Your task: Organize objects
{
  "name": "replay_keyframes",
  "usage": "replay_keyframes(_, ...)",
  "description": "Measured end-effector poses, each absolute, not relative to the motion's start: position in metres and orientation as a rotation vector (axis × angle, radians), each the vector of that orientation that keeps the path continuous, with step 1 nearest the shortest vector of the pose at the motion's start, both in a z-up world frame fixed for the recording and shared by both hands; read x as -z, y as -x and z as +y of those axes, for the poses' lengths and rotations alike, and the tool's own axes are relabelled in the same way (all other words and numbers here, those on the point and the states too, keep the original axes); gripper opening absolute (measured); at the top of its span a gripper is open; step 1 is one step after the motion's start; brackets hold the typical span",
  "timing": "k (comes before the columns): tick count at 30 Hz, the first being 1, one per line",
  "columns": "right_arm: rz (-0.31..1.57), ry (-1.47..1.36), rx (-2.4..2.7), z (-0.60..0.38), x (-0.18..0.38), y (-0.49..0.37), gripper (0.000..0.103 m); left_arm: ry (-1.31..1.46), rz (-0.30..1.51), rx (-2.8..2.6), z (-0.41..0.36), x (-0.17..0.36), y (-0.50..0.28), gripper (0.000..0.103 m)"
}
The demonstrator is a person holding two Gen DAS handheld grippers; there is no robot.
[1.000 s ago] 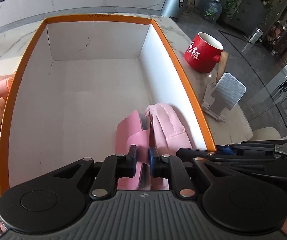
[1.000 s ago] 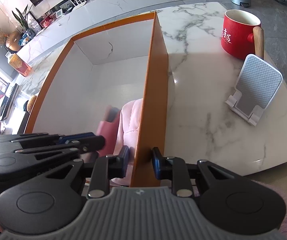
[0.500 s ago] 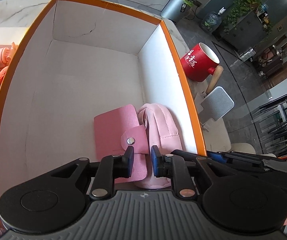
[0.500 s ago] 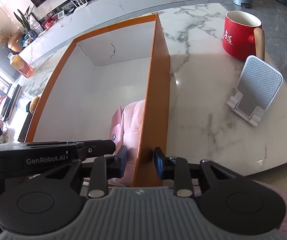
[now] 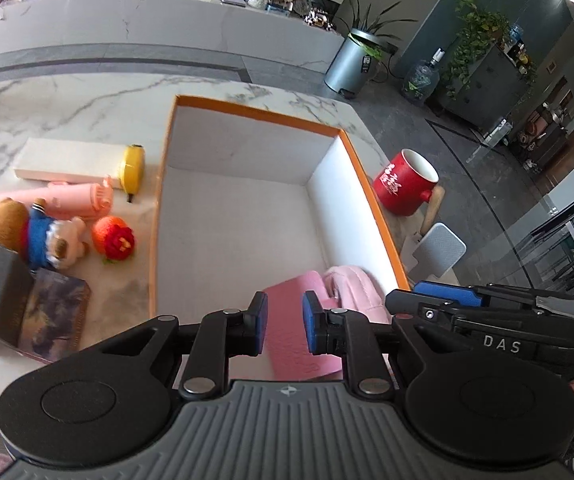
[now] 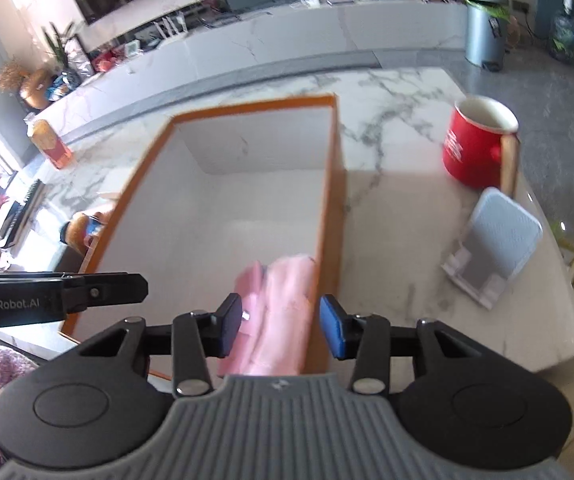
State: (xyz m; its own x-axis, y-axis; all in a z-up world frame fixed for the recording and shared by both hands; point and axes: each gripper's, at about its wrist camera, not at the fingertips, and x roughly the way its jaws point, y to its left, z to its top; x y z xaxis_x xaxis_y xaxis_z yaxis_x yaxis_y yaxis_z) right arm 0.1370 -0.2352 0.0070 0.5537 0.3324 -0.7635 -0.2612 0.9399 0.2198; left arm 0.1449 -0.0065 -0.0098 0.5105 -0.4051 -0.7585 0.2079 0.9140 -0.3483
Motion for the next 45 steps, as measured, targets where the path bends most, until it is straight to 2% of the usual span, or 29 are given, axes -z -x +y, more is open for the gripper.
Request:
replay_keyframes(3,0.888,-0.07,-0.441,-0.209,-0.02,-0.136,0.044,0.189,0.934,0.308,0.023,-0.003,-0.139,0.026)
replay_keyframes(6,0.874,-0.049,-0.541,-0.176,-0.029,-0.137,0.038,0.162,0.912,0.24,0.056,-0.012,-0.134,0.029)
replay_keyframes(10,0.879,-0.029,-0.661,-0.13,-0.034,-0.139,0.038,0.133,0.907,0.16,0.095,-0.012,-0.128,0.038)
replay_keyframes(12,0.896,-0.022,-0.705,-0.106,-0.032,-0.14,0.038,0.103,0.908,0.117,0.113,-0.007,-0.125,0.039)
replay_keyframes(17,0.964,0.017,-0.763,-0.048,-0.015,-0.144,0.038,0.087,0.92,0.111,0.146,0.013,-0.123,0.047)
replay_keyframes(23,1.054,0.083,-0.745,0.001,0.012,-0.158,0.037,0.028,0.934,0.165,0.155,0.043,-0.135,0.053)
replay_keyframes(26,1.097,0.089,-0.695,0.013,0.024,-0.171,0.034,-0.01,0.936,0.171,0.155,0.055,-0.145,0.053)
replay_keyframes(31,1.176,0.032,-0.626,0.022,0.043,-0.193,0.036,-0.039,0.933,0.241,0.154,0.069,-0.157,0.053)
replay_keyframes(34,1.214,0.003,-0.59,0.028,0.054,-0.2,0.036,-0.065,0.937,0.248,0.151,0.074,-0.158,0.047)
replay_keyframes(36,1.228,-0.012,-0.56,0.031,0.06,-0.204,0.041,-0.073,0.945,0.246,0.151,0.078,-0.159,0.039)
replay_keyframes(38,1.245,-0.033,-0.537,0.033,0.065,-0.207,0.047,-0.094,0.937,0.251,0.15,0.079,-0.157,0.039)
replay_keyframes(45,1.295,-0.073,-0.452,0.04,0.083,-0.211,0.053,-0.114,0.959,0.212,0.161,0.075,-0.149,0.038)
